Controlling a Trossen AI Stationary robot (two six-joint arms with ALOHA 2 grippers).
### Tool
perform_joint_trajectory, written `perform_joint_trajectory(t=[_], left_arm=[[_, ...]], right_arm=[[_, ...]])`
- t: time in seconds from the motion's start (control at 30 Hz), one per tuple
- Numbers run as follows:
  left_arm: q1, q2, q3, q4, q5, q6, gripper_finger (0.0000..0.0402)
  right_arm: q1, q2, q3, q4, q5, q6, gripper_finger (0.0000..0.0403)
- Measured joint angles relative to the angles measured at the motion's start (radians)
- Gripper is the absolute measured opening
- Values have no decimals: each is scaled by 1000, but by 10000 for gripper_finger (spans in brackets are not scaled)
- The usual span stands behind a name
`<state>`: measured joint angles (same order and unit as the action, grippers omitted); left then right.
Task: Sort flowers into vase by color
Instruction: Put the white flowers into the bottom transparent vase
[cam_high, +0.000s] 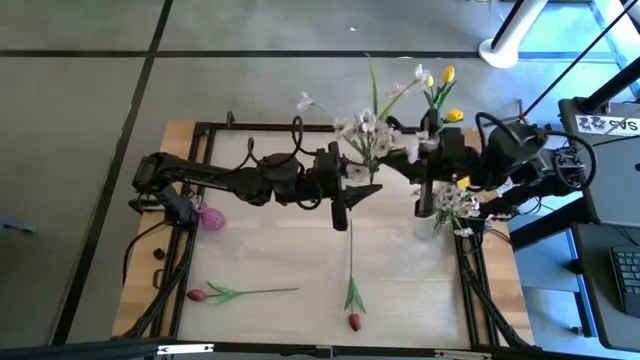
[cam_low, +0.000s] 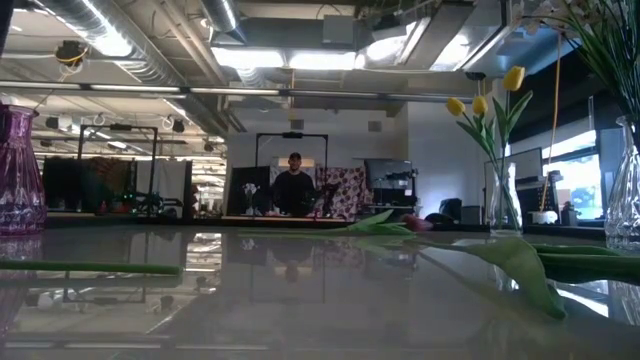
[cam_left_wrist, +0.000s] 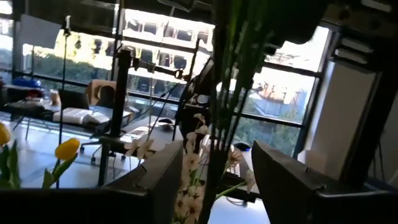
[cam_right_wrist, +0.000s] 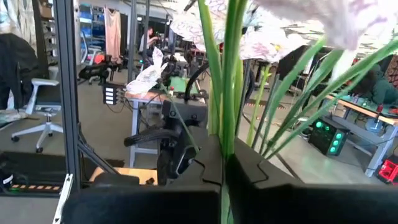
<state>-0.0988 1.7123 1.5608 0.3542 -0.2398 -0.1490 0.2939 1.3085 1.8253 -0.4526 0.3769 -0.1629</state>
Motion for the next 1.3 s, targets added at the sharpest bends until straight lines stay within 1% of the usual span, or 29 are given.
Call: perform_joint_trajectory(t=[0.1,0.17,0.23,0.27,0.3,0.37,0.47,0.57,0.63,0.73,0.8,0.9,1.0,1.07,1.17,1.27,1.3], left_arm=[[-7,0,0,0,-38,-3,145],[-12,0,0,-1,-54,-4,101],[-18,0,0,-8,-74,-4,43],[-22,0,0,-18,-83,-4,24],[-24,0,0,-34,-90,-4,17],[-23,0,0,-70,-95,-2,16],[-32,0,0,-114,-123,-1,9],[-46,0,0,-174,-126,-4,7],[-56,1,0,-214,-125,-5,7],[-65,1,0,-249,-126,-5,7],[-67,1,0,-268,-126,-6,7],[-74,1,0,-285,-126,-6,7],[-81,1,0,-295,-136,-6,9],[-89,1,0,-298,-143,-6,10],[-100,1,0,-297,-146,-7,11],[-113,1,0,-296,-147,-6,18],[-115,1,0,-294,-151,-6,23]], right_arm=[[0,-1,0,0,25,4,11],[0,-2,0,0,43,25,21],[0,-2,0,-6,62,39,33],[0,-2,0,-21,72,49,41],[0,-2,0,-42,76,60,49],[0,-2,0,-102,77,109,73],[0,-3,0,-236,76,198,117],[0,-3,0,-395,75,289,163],[0,0,0,-476,75,316,187],[0,14,0,-487,63,325,206],[0,25,0,-448,0,325,209],[0,46,0,-401,-93,324,203],[0,58,0,-395,-138,324,184],[0,58,0,-397,-144,326,163],[0,56,0,-393,-124,327,114],[0,55,0,-384,-123,327,40],[0,55,0,-379,-125,326,22]])
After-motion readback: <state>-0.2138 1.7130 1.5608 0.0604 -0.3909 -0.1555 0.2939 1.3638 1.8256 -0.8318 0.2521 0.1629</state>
